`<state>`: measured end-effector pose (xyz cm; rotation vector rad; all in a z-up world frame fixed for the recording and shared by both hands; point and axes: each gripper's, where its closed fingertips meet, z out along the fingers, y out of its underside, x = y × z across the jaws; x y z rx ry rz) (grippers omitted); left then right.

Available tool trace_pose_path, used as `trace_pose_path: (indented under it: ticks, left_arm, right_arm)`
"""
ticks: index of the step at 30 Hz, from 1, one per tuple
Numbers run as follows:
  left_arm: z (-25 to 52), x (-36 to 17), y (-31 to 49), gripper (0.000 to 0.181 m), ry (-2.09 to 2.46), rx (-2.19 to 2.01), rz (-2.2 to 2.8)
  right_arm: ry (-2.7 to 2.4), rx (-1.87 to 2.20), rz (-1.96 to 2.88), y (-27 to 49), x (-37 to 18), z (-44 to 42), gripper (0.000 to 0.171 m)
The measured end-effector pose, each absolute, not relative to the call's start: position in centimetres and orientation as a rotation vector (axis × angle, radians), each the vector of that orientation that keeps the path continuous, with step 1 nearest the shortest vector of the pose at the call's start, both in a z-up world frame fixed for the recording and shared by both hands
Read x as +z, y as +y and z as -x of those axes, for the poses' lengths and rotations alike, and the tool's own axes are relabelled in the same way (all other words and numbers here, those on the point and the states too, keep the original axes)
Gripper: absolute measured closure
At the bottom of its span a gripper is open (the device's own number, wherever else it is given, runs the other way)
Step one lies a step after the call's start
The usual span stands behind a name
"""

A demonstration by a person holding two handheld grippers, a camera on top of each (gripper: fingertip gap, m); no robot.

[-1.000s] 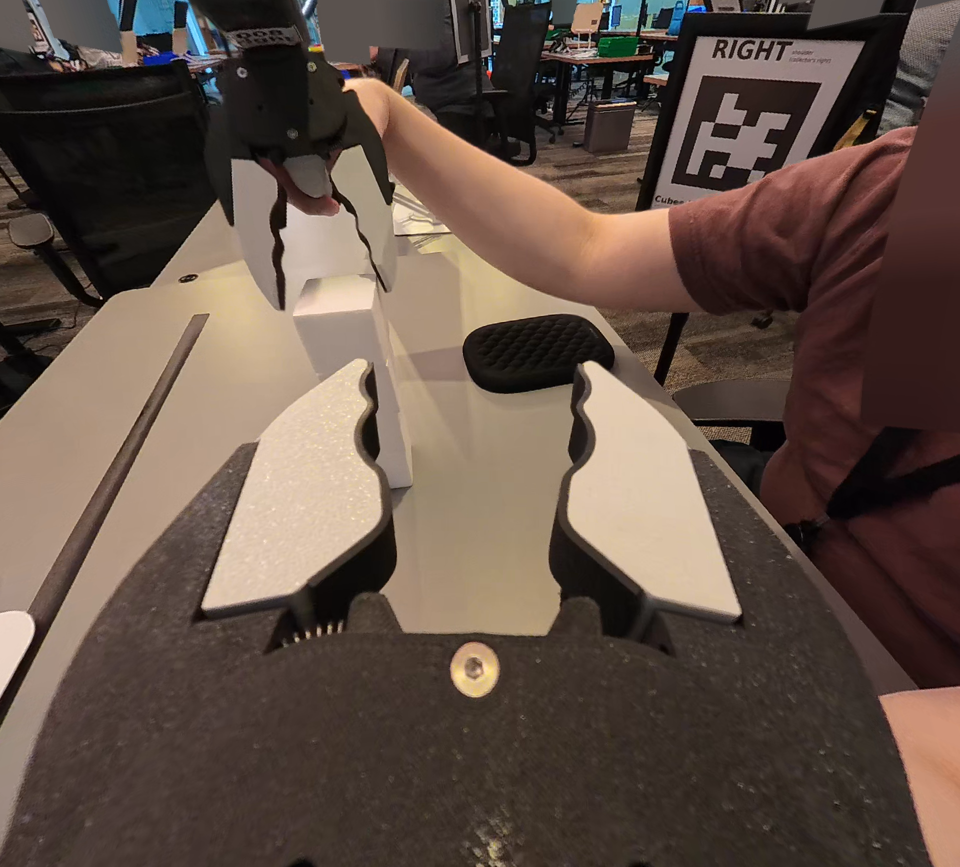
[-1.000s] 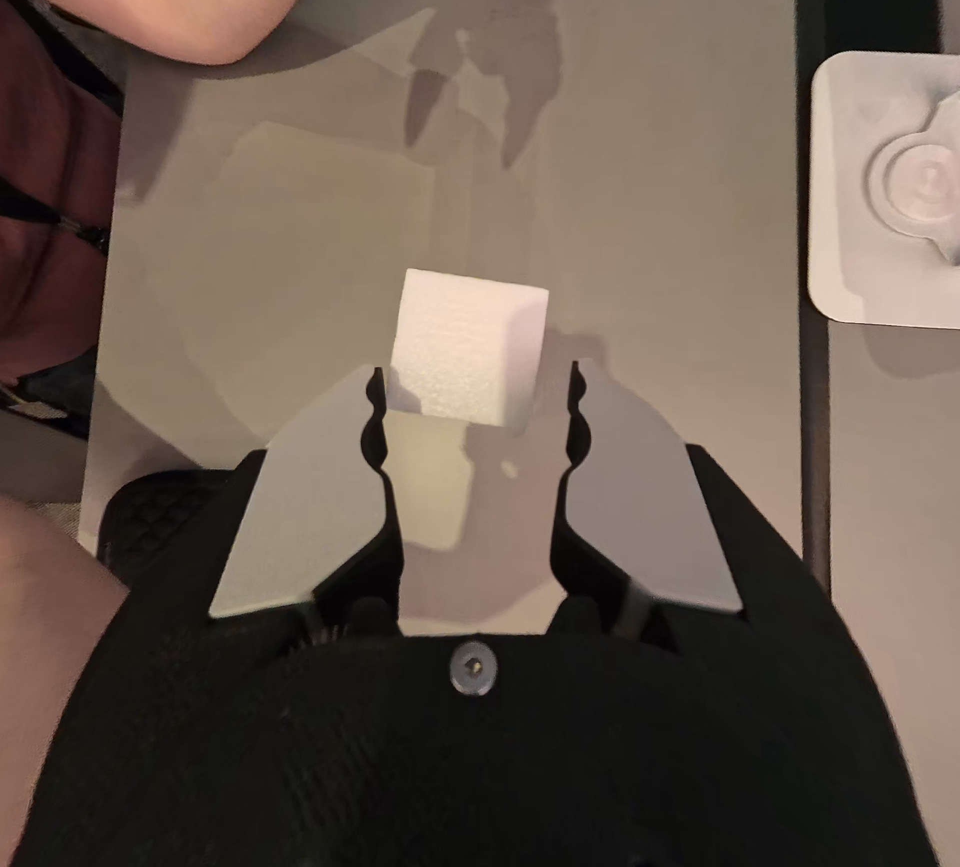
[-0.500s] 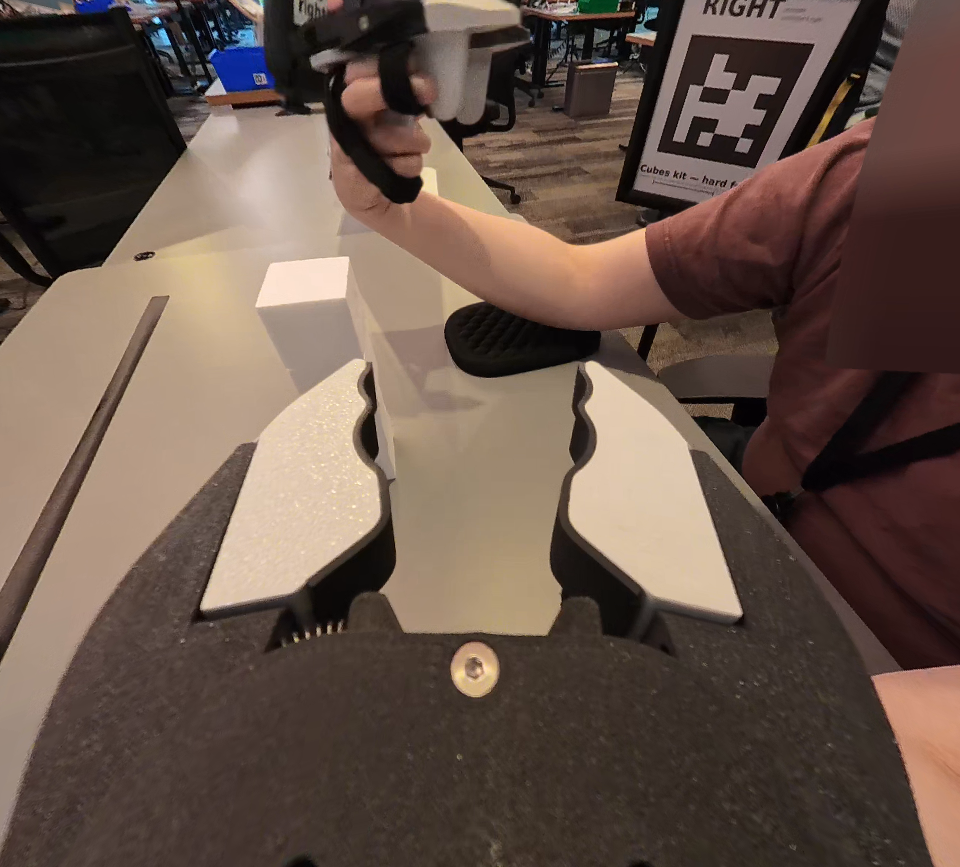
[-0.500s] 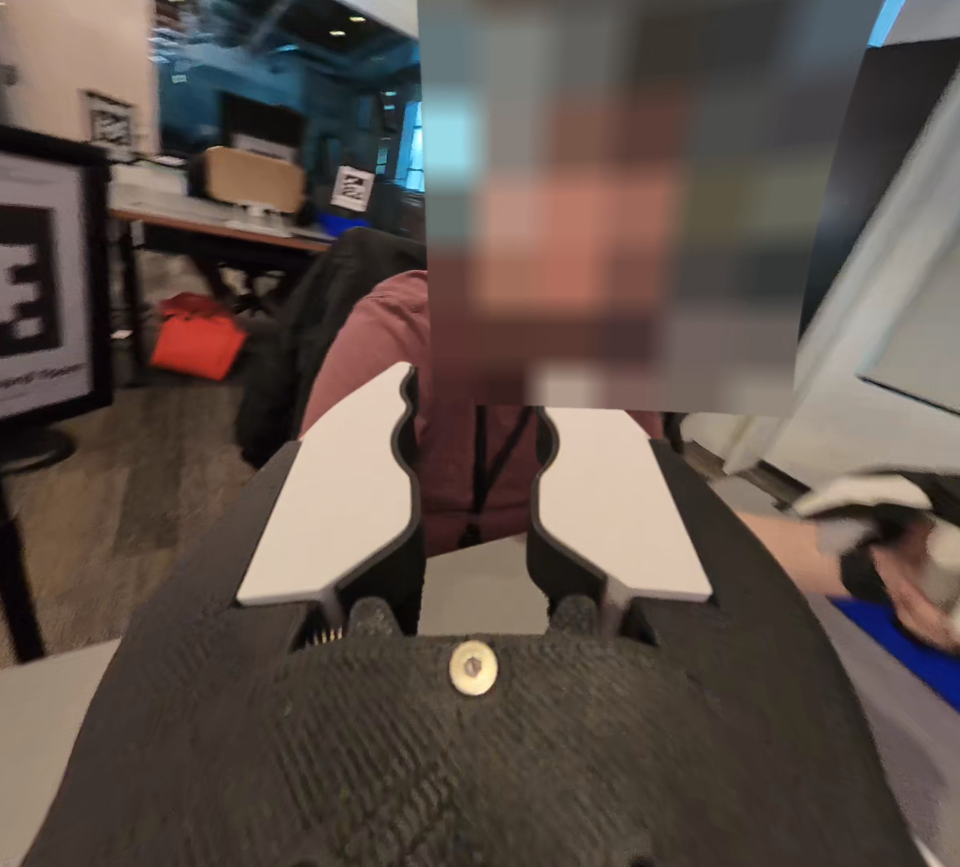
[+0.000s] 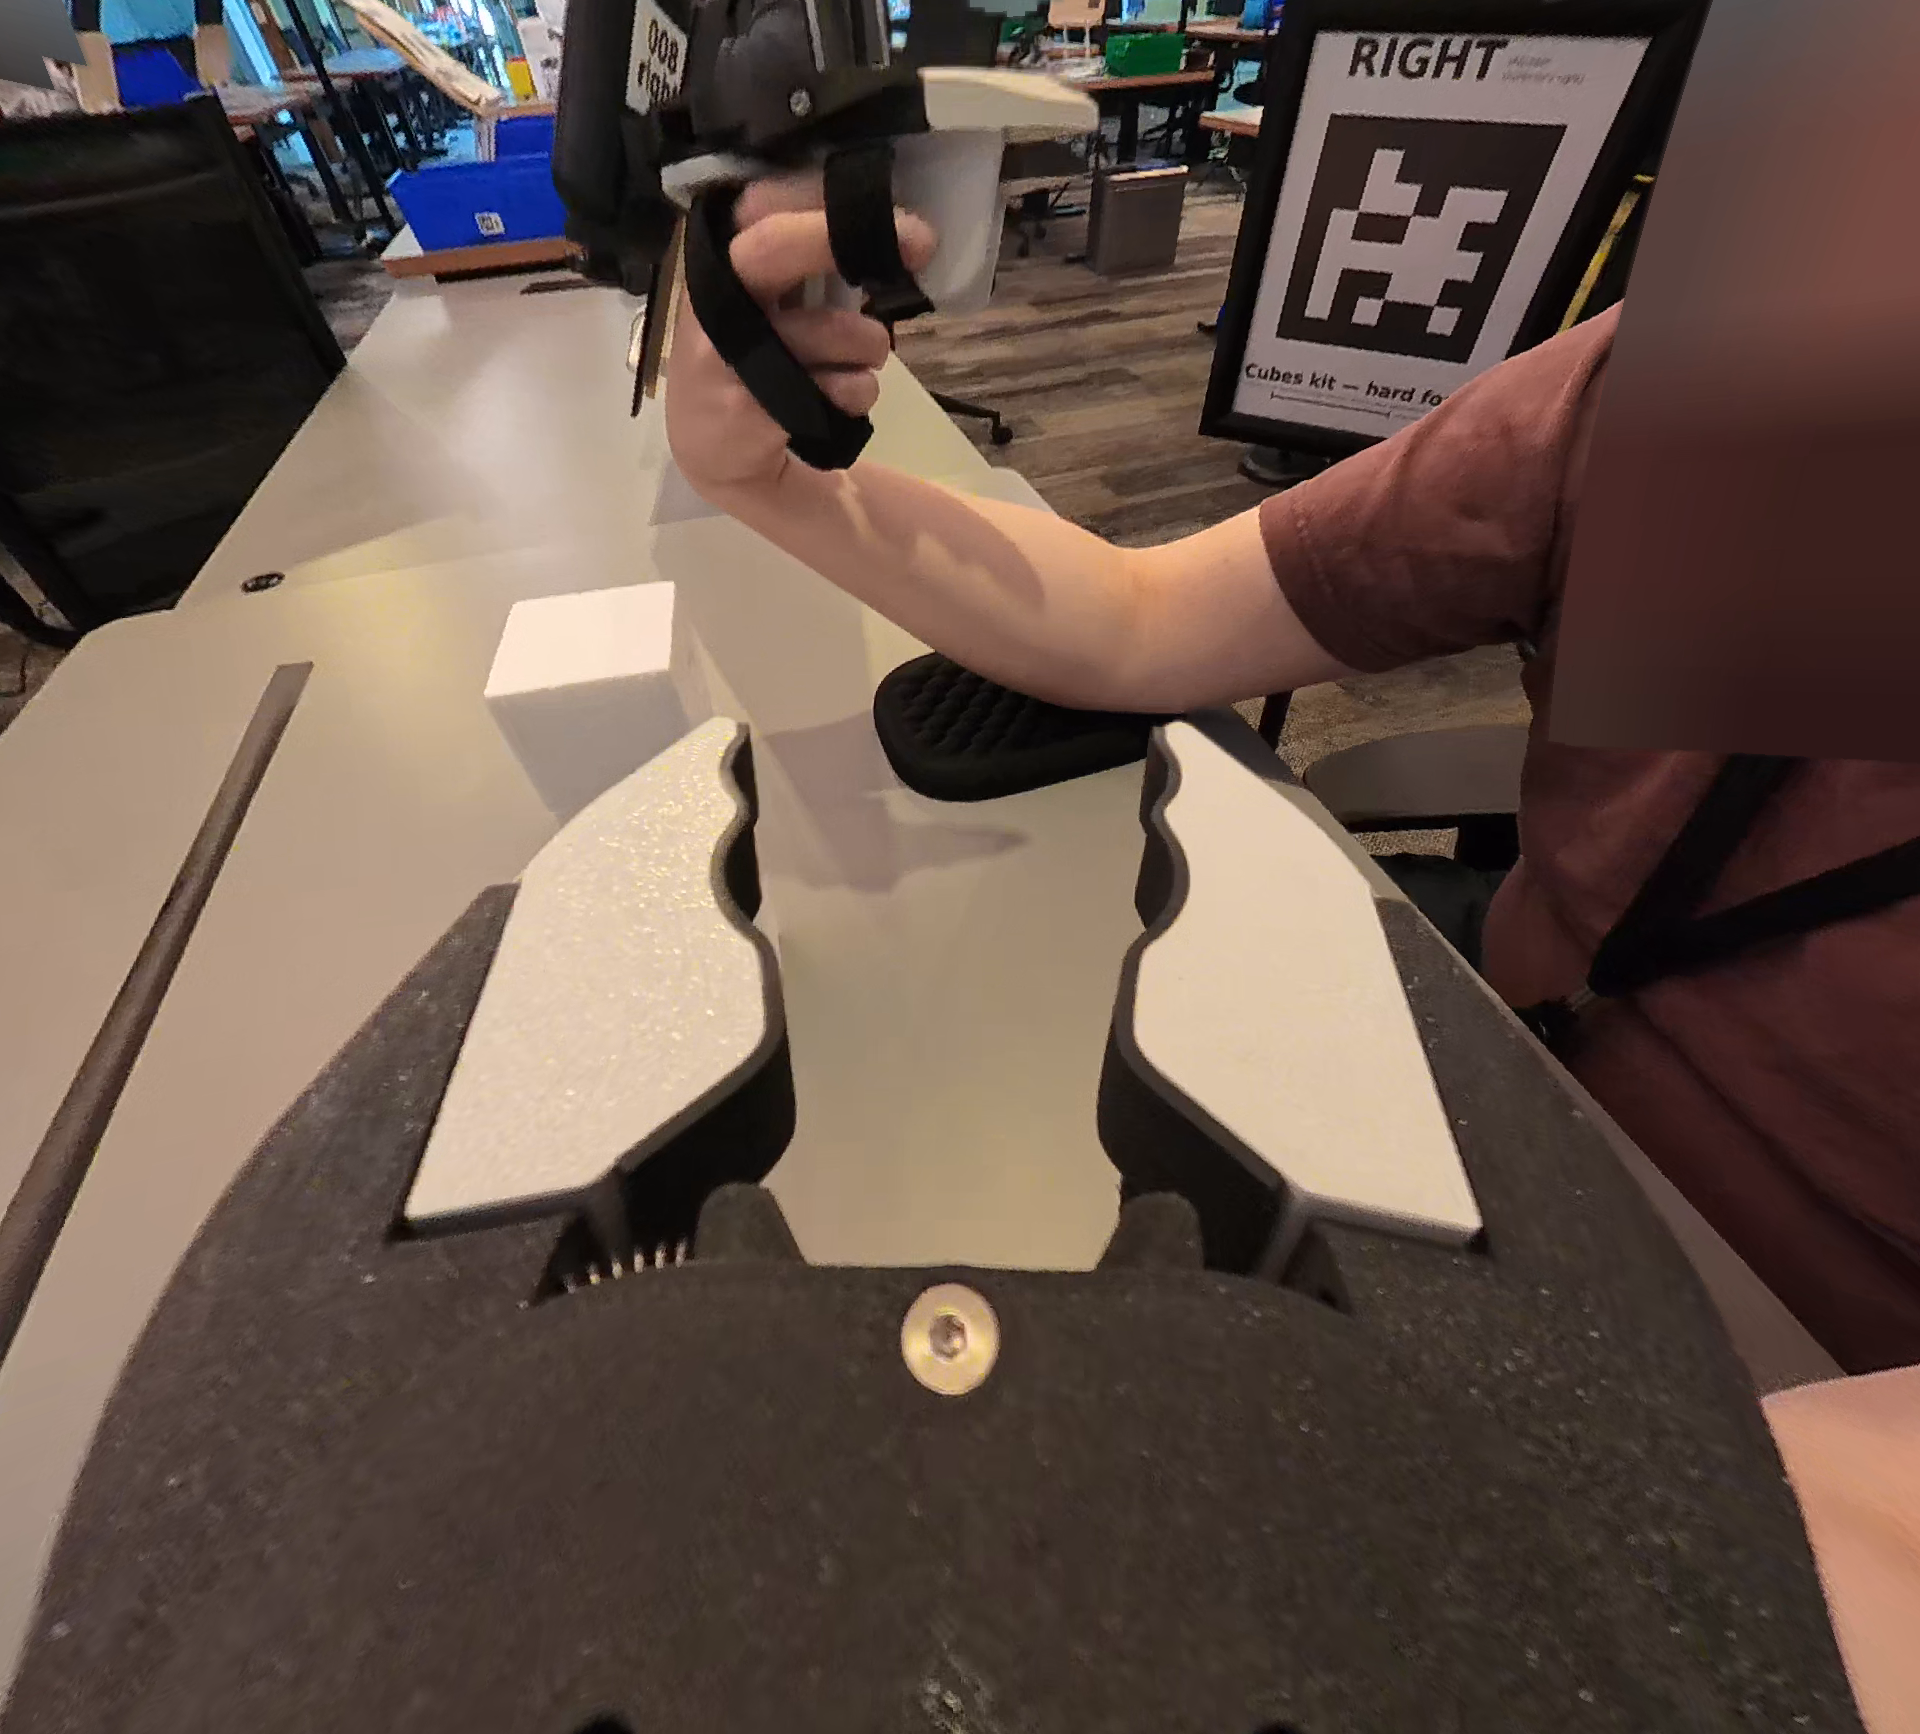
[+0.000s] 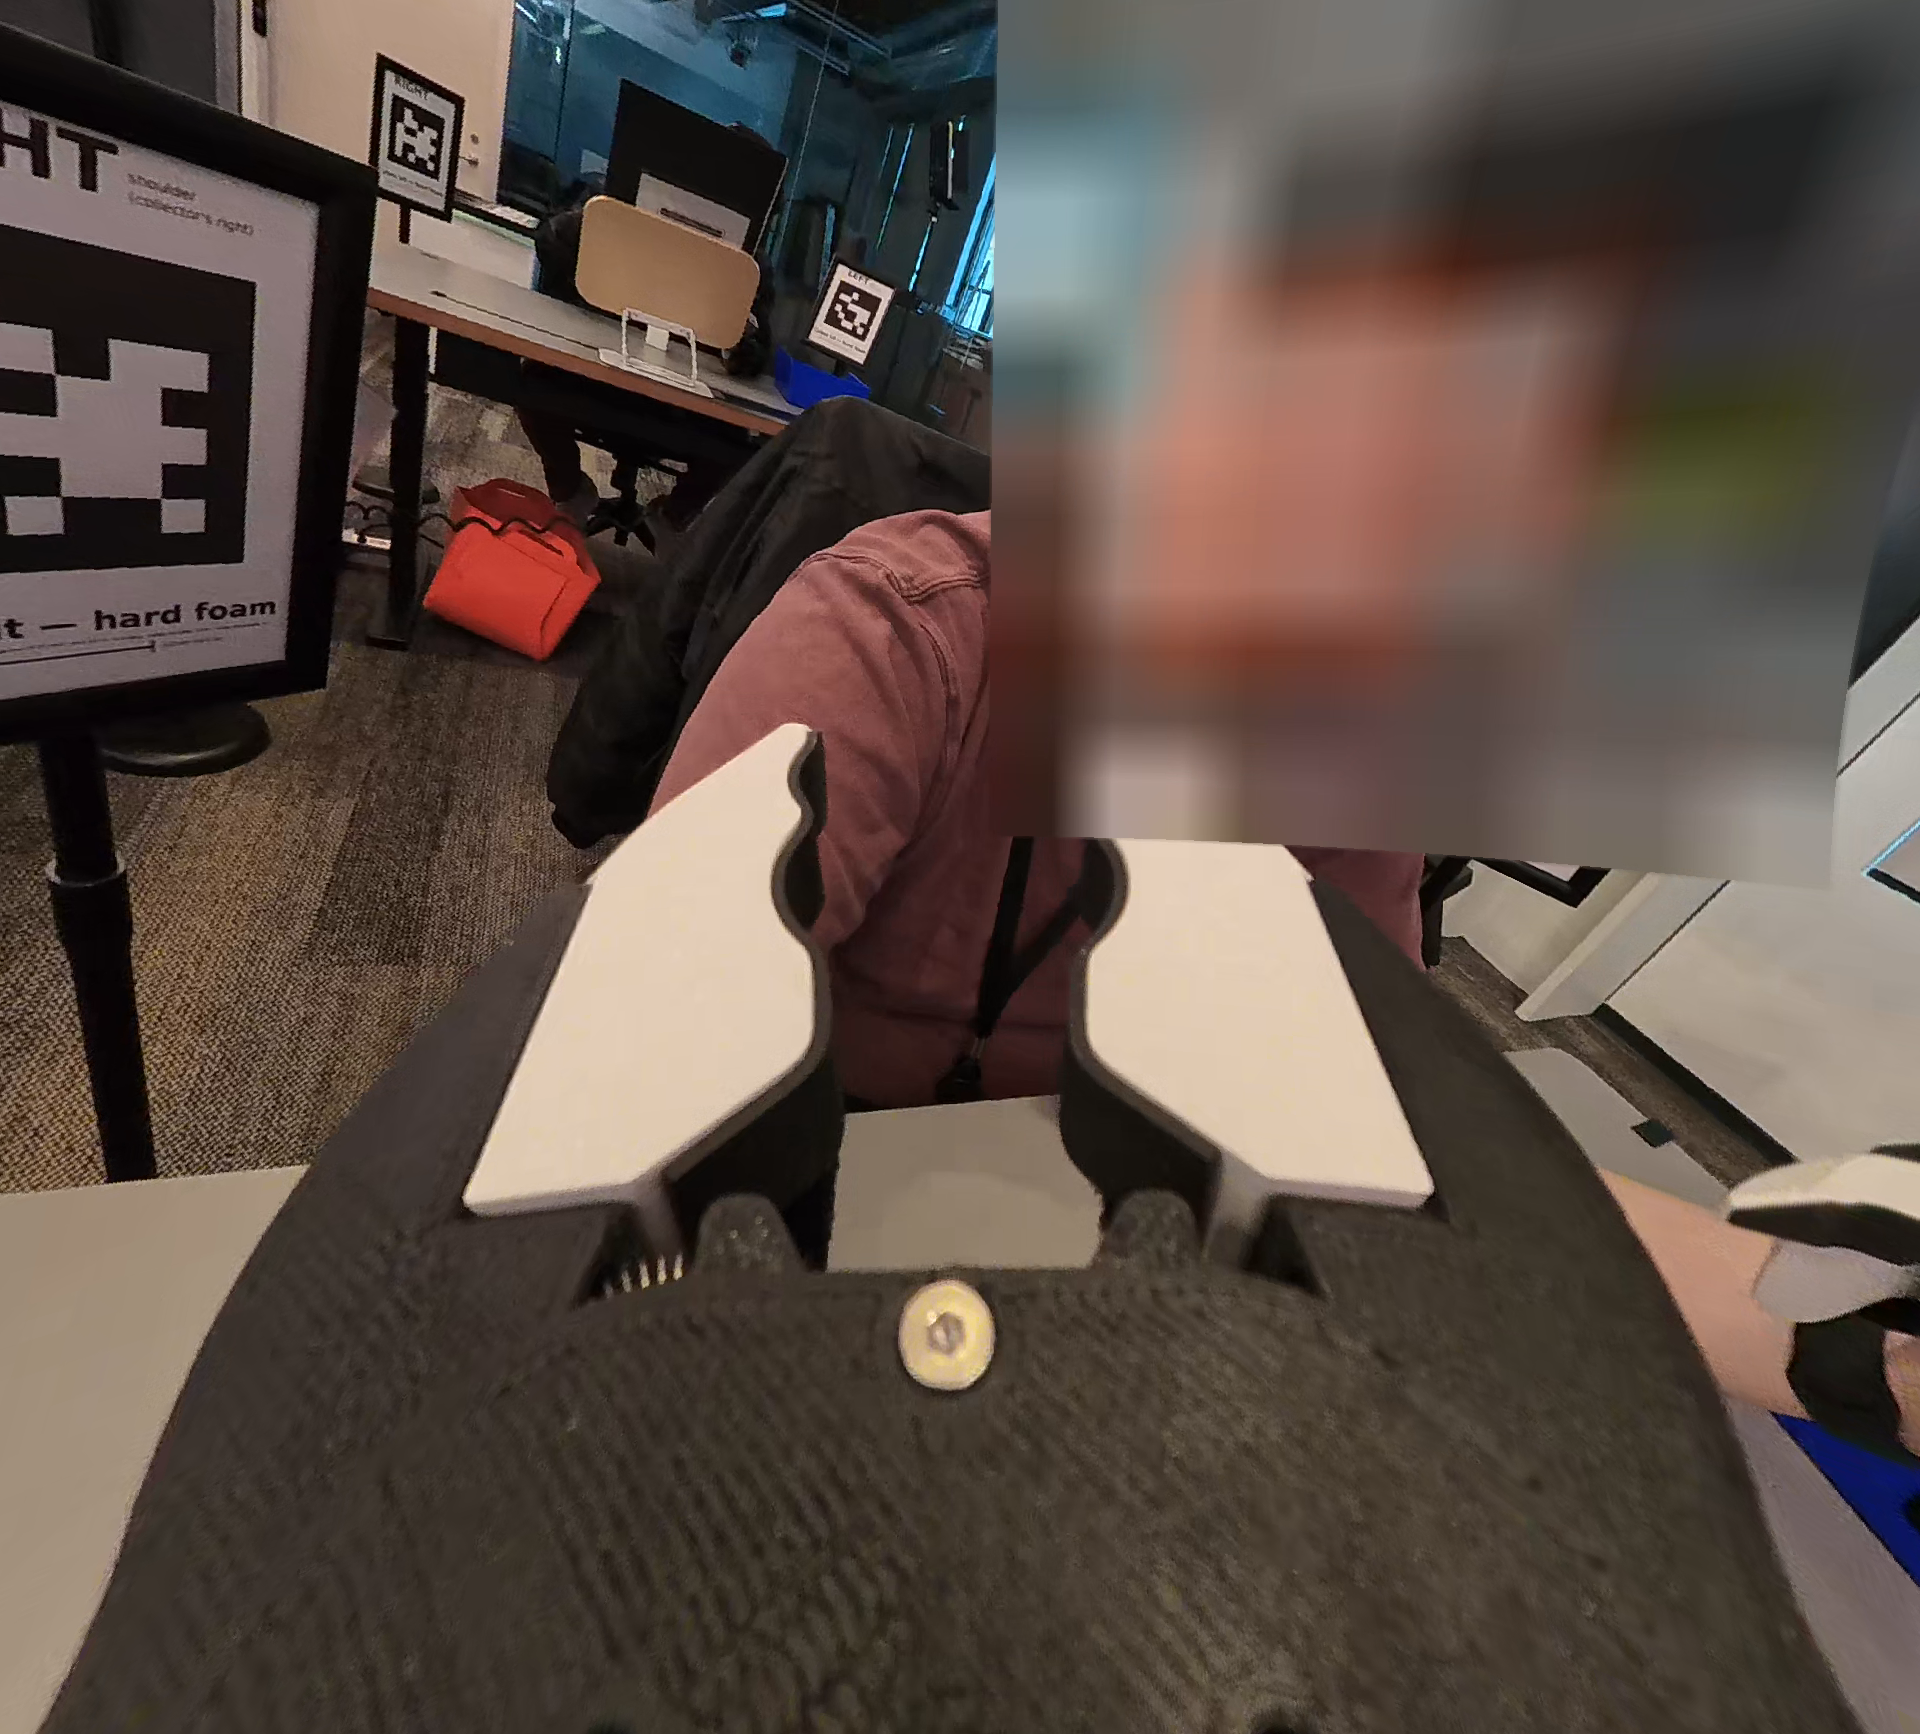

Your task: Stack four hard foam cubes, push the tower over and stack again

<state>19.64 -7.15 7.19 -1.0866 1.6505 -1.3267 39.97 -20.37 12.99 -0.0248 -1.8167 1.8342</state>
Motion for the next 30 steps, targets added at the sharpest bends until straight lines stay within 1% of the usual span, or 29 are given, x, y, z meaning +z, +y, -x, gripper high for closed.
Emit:
trace_pose_path:
  ticks: [7, 17, 22, 26, 30]
  left_arm:
    - [-18.2, 9.0, -8.8, 0.111, 1.639, -1.462, 0.931]
    - [-13.4, 11.8, -13.2, 0.117, 1.67, -1.748, 0.498]
    - [-11.3, 11.9, -14.4, 0.122, 1.7, -1.812, 0.333]
    - [-7.2, 12.2, -16.6, 0.126, 1.742, -1.931, 0.0]
    - [-6.3, 10.9, -17.8, 0.124, 1.83, -1.874, -0.086]
  right_arm:
    - [-1.832, 1.812, 0.062, -20.5, 12.6, -39.5, 0.125]
    - [-1.849, 1.795, 0.171, -20.1, 12.1, -38.3, 0.125]
    - [-1.864, 1.769, 0.282, -19.6, 11.6, -37.1, 0.125]
    - [-1.903, 1.725, 0.401, -19.2, 10.6, -35.9, 0.125]
    - [-1.924, 1.705, 0.472, -18.9, 10.0, -35.1, 0.125]
